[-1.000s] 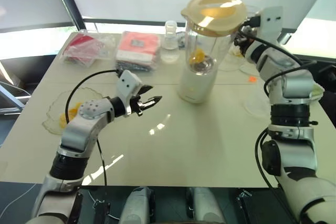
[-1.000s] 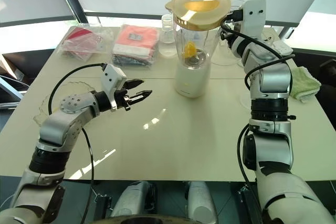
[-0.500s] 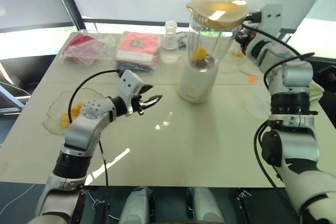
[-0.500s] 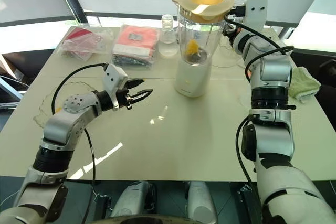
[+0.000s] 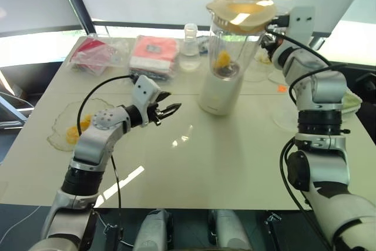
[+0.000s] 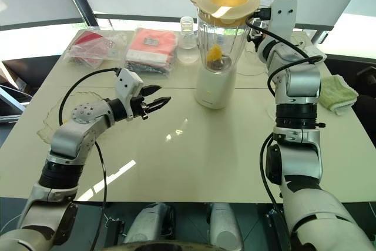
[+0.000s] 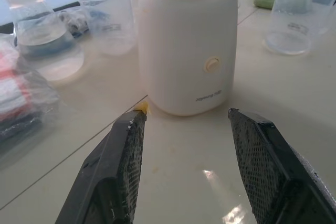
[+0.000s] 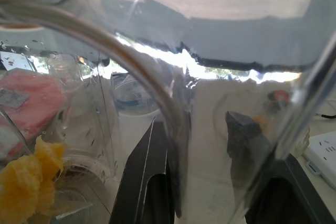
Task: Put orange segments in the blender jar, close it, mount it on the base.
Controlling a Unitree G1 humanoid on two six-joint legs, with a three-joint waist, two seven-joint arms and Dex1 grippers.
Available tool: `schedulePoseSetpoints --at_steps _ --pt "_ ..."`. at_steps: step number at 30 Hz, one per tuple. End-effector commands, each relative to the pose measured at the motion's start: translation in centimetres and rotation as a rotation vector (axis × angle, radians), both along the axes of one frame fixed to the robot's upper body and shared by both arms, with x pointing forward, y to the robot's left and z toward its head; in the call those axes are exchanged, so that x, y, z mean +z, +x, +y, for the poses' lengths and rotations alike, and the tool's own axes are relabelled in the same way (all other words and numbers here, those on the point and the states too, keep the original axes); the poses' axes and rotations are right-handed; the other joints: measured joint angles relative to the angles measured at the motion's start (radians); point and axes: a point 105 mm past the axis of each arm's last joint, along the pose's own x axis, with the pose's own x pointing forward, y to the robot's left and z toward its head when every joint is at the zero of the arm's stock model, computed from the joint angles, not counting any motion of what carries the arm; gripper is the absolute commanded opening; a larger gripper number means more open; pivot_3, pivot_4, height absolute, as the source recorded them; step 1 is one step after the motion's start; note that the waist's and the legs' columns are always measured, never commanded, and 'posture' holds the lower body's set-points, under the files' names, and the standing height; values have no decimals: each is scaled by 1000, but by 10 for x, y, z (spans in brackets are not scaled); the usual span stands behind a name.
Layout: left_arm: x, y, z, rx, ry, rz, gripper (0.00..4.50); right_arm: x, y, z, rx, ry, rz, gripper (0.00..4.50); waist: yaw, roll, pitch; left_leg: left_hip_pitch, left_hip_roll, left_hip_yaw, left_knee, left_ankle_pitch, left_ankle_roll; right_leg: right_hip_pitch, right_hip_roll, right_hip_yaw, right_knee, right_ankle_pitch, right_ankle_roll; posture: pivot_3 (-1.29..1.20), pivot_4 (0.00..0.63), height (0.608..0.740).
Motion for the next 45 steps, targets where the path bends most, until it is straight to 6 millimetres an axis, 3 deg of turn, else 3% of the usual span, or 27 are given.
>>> schedulePoseSetpoints --at_steps 1,15,17,19,22,23,25,39,42,45 --pt "11 -2 -5 -21 -2 -52 2571 -38 4 -2 -8 -21 134 940 0 0 0 0 0 0 0 0 0 0 0 0 0 0 0 0 150 740" --pt "11 -3 -5 -17 -3 -52 2571 -43 6 -3 8 -5 148 940 -1 -1 0 0 0 0 0 0 0 0 0 0 0 -1 -1 0 150 740" --pt "11 -3 -5 -17 -2 -51 2627 -42 6 -5 6 -9 145 1976 -1 -2 -1 0 0 0 0 0 0 0 0 0 0 -1 -1 0 150 740" --pt "11 -3 -5 -17 -2 -50 2627 -41 5 -9 -15 -29 142 2720 0 -2 0 0 0 0 0 0 0 0 0 0 0 -1 -1 0 150 740" --pt "11 -3 -5 -18 -6 -49 2627 -38 4 -14 -34 -58 133 4332 3 2 4 -6 0 0 0 0 0 -5 -1 0 0 0 0 0 150 740" --pt "12 -4 -5 -20 -10 -50 2627 -37 3 -16 -41 -70 129 4465 3 2 4 -11 0 1 0 0 0 -10 -1 1 0 1 2 0 150 740" --pt "14 -4 -6 -23 -24 -51 2627 -36 1 -18 -45 -89 120 4465 3 2 4 -17 0 0 0 1 -1 -17 -1 0 0 2 3 0 150 740" --pt "15 -4 -9 -36 -35 -50 2627 -40 -37 -7 -38 -165 119 4465 7 2 4 -18 -1 0 -1 0 -1 -17 0 -1 -1 1 3 0 150 740" --pt "16 -5 -9 -38 -47 -57 2627 -46 -47 -4 -31 -166 139 4465 6 2 4 -17 -1 0 -1 1 -1 -17 0 -1 0 1 3 0 150 740" --pt "17 -5 -9 -47 -70 -42 2627 -70 -67 -1 -25 -172 201 4465 8 1 3 -17 -1 -1 -1 1 -1 -16 0 -1 0 1 3 0 150 740"
